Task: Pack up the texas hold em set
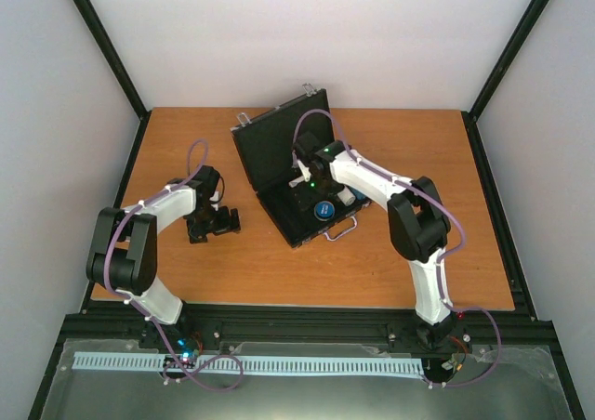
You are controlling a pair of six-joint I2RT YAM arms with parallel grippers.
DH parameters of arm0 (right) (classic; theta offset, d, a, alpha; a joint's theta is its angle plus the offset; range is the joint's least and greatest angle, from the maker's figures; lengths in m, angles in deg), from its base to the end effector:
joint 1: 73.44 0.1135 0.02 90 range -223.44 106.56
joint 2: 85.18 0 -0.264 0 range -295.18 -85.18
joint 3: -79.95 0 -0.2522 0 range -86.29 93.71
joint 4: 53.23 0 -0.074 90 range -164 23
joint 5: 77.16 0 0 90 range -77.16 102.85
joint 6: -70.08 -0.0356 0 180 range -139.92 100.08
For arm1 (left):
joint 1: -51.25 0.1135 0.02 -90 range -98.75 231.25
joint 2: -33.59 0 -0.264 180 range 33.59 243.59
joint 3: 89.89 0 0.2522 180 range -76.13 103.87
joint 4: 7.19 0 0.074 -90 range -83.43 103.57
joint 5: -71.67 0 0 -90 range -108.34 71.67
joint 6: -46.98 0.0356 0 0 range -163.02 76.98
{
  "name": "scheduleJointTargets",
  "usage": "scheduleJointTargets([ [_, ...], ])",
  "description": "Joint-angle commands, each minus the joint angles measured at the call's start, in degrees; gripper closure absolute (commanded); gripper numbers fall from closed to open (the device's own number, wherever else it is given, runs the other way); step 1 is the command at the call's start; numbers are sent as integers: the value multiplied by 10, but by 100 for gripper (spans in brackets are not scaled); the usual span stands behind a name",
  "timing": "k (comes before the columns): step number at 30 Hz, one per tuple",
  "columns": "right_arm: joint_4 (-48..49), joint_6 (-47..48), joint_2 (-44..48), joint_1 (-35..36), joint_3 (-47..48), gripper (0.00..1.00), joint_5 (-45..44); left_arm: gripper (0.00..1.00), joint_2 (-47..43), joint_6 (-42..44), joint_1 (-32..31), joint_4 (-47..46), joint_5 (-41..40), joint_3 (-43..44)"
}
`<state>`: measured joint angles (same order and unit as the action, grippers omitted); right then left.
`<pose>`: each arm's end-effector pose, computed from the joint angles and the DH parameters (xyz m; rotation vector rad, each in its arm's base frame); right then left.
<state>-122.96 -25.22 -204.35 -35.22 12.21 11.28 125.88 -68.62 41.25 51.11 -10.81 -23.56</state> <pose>0.3340 0.2618 0.2071 -0.8211 2.7956 0.0897 0.2633 -0.0512 0.1581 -0.4076 3.0501 -0.2397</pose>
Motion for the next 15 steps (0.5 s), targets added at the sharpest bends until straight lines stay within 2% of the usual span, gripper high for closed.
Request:
scheduleJointTargets([
  [1,51,0,22,-20,-12,7,63,0,-5,14,4,-13,6,-1],
  [15,73,11,-18,-44,2,7,157,0,11,19,4,-7,-1,21],
])
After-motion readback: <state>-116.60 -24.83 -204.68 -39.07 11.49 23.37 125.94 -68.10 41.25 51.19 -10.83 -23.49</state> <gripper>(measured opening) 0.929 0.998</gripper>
